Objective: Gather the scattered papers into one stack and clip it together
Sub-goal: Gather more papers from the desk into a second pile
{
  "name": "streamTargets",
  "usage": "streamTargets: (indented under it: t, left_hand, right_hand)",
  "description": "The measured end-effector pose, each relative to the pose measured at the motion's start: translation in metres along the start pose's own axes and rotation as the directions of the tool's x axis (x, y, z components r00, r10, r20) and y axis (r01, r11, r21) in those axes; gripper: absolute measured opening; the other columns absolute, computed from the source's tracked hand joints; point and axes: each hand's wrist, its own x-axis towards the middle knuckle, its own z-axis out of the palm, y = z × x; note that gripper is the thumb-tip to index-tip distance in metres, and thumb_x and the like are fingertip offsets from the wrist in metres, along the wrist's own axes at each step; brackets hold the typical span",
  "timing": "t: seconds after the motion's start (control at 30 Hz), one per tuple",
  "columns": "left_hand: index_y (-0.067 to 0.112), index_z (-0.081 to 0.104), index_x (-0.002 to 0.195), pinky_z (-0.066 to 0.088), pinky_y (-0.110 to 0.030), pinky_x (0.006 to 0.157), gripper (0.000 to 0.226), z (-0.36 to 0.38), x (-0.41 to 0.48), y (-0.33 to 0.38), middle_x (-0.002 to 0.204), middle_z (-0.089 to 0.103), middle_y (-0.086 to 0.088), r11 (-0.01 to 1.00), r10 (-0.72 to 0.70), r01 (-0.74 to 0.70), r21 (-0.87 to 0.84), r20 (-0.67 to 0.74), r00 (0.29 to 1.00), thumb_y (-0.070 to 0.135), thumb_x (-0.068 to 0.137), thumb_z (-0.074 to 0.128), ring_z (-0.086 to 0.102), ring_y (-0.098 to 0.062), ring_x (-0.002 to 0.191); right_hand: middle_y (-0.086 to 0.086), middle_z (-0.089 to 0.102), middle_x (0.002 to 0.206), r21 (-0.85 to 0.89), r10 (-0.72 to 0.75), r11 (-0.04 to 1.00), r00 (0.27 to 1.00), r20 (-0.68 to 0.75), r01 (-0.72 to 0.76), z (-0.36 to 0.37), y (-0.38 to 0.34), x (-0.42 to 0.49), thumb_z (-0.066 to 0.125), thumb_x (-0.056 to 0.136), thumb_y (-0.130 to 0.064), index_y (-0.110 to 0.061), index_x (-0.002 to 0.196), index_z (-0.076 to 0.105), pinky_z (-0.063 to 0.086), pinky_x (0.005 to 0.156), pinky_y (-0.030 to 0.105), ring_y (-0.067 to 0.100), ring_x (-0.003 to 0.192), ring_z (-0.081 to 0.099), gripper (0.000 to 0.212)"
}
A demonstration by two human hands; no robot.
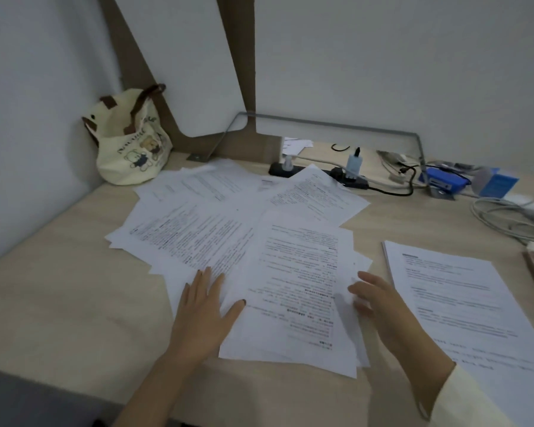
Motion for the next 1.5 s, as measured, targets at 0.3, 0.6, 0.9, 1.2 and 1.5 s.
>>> streamTargets:
  t: [0.3, 0.6, 0.9, 1.2, 1.5]
  left_hand:
    - [0.03, 0.017, 0.147, -0.014, -0.023, 0.113, 0.105, 0.005, -0.003, -0.011, 0.158, 0.0, 0.011, 0.995, 0.086, -0.086, -0.055, -0.01, 0.996, 0.087, 0.059, 0.002, -0.011, 0.002, 0.139]
    - [0.026, 0.031, 0.142, 0.018, -0.022, 0.11, 0.055, -0.018, -0.008, 0.012, 0.146, 0.033, 0.012, 0.849, -0.025, -0.001, -0.529, -0.041, 0.999, 0.036, 0.091, 0.051, 0.027, 0.0, 0.131]
    - [0.027, 0.05, 0.132, 0.041, -0.042, 0.106, 0.059, -0.054, -0.001, 0.055, 0.13, 0.06, 0.004, 0.326, 0.118, 0.122, -0.937, 0.169, 0.979, 0.047, 0.079, 0.065, 0.057, -0.015, 0.12]
    - [0.027, 0.062, 0.109, 0.048, -0.038, 0.093, 0.02, -0.056, 0.001, 0.073, 0.109, 0.067, 0.003, 0.083, -0.254, 0.034, -0.996, 0.012, 0.967, 0.03, 0.09, 0.056, 0.063, -0.017, 0.102]
    - [0.026, 0.053, 0.129, 0.053, -0.029, 0.089, 0.047, -0.057, -0.011, 0.061, 0.119, 0.067, 0.01, 0.103, -0.183, -0.053, -0.993, -0.071, 0.981, 0.023, 0.083, 0.062, 0.062, -0.011, 0.11]
  right_hand:
    - [0.001, 0.071, 0.093, -0.091, -0.092, 0.99, 0.984, 0.149, 0.107, 0.013, 0.009, -0.007, 0.048, 0.091, -0.001, -0.011, 0.099, 0.064, 0.055, 0.055, 0.021, 0.013, 0.075, 0.07, 0.021]
    - [0.003, 0.075, 0.1, -0.052, -0.315, 0.944, 0.935, 0.163, 0.327, -0.017, -0.015, -0.011, 0.047, 0.093, -0.006, -0.022, 0.105, 0.064, 0.059, 0.073, 0.033, 0.02, 0.084, 0.072, 0.026]
    - [0.006, 0.074, 0.102, 0.239, -0.258, 0.956, 0.88, 0.399, 0.172, -0.049, -0.042, -0.02, 0.052, 0.081, -0.011, -0.026, 0.112, 0.064, 0.059, 0.06, 0.035, 0.028, 0.087, 0.072, 0.036]
    - [0.009, 0.071, 0.108, 0.349, -0.287, 0.924, 0.888, 0.358, 0.158, -0.038, -0.02, -0.022, 0.058, 0.085, -0.039, -0.019, 0.107, 0.07, 0.058, 0.073, 0.03, 0.02, 0.095, 0.069, 0.033]
    - [-0.001, 0.071, 0.107, 0.143, -0.203, 0.975, 0.945, 0.256, 0.171, 0.02, -0.004, -0.016, 0.046, 0.089, -0.003, -0.02, 0.116, 0.06, 0.052, 0.064, 0.024, 0.021, 0.094, 0.067, 0.035]
